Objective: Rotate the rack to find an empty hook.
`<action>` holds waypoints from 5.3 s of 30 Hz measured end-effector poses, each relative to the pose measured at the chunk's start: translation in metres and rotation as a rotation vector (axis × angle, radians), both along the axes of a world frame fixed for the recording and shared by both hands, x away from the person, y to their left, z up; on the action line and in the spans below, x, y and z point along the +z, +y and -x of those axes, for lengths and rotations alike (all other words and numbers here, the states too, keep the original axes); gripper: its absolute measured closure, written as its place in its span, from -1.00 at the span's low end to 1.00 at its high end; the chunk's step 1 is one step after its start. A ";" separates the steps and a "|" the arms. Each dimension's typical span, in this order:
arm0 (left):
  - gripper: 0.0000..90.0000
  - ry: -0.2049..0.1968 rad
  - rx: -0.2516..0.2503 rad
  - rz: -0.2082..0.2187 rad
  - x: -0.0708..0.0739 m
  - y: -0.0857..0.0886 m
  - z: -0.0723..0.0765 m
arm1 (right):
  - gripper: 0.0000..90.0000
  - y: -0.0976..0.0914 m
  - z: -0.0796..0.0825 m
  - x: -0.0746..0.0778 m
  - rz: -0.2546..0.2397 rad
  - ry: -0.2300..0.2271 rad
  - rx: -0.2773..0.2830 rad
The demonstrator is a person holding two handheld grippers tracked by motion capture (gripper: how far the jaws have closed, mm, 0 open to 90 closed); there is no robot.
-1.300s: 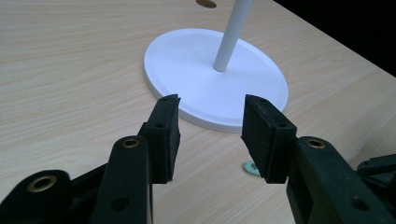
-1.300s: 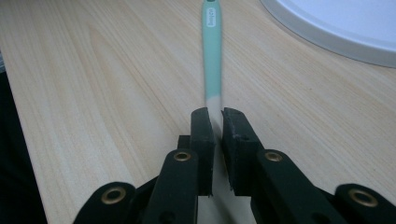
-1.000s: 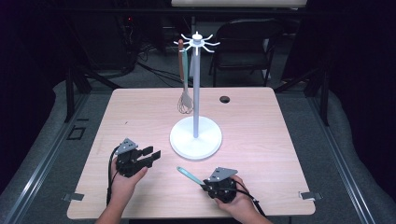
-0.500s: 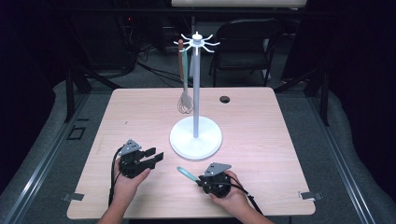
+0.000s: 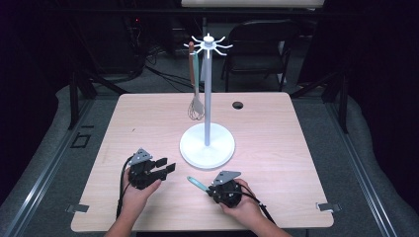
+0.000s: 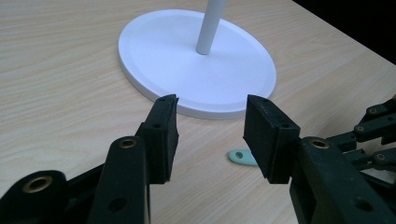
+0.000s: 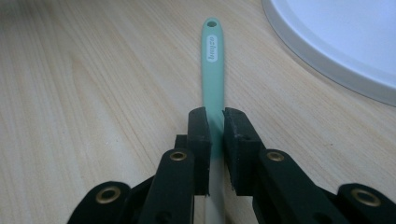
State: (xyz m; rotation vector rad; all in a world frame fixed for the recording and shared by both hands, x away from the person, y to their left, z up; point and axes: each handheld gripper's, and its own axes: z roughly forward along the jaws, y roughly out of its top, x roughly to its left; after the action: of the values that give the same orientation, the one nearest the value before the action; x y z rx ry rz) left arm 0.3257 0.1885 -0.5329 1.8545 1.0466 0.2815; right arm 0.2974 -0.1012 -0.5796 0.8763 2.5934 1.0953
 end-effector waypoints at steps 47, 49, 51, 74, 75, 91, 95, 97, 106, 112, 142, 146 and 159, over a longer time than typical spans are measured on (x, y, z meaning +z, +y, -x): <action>0.09 0.050 -0.064 -0.025 -0.009 -0.012 -0.001 | 0.82 0.010 -0.013 0.019 0.128 0.088 0.068; 0.07 0.059 -0.079 -0.026 -0.010 -0.014 -0.001 | 0.82 0.009 -0.013 0.020 0.120 0.083 0.071; 0.06 0.059 -0.090 -0.021 -0.011 -0.016 -0.001 | 0.82 0.008 -0.013 0.022 0.106 0.080 0.070; 0.00 0.130 -0.201 0.029 -0.019 -0.036 0.001 | 0.81 0.013 -0.010 0.039 0.018 -0.014 0.096; 0.01 0.127 -0.208 0.046 -0.018 -0.036 0.001 | 0.81 0.014 -0.010 0.039 0.023 -0.009 0.096; 0.08 0.110 -0.214 0.073 -0.011 -0.039 0.005 | 0.75 0.008 -0.011 0.031 0.095 0.112 0.096; 0.08 0.106 -0.216 0.078 -0.008 -0.041 0.006 | 0.80 0.009 -0.009 0.031 0.110 0.109 0.093; 0.09 0.103 -0.213 0.079 -0.006 -0.042 0.007 | 0.82 0.008 -0.009 0.032 0.118 0.112 0.094; 0.25 0.084 -0.248 0.099 0.005 -0.047 0.013 | 0.83 0.010 -0.009 0.043 0.067 0.046 0.068; 0.43 0.060 -0.249 0.120 0.016 -0.044 0.015 | 0.83 0.019 -0.010 0.051 0.027 -0.001 0.066; 0.87 0.082 -0.295 0.046 0.016 -0.053 0.014 | 0.72 0.029 -0.008 0.050 -0.041 -0.059 0.046; 0.87 0.086 -0.306 0.039 0.016 -0.053 0.009 | 0.65 0.019 -0.005 0.050 -0.049 -0.048 0.039; 0.87 0.096 -0.436 -0.071 0.034 -0.085 -0.017 | 0.60 -0.036 0.003 0.039 -0.063 -0.013 -0.059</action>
State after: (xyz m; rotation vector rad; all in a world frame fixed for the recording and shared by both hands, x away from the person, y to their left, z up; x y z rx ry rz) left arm 0.3428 0.1036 -0.4986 2.1203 0.6745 -0.0297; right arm 0.2946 -0.1370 -0.5408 0.9497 2.5181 1.1689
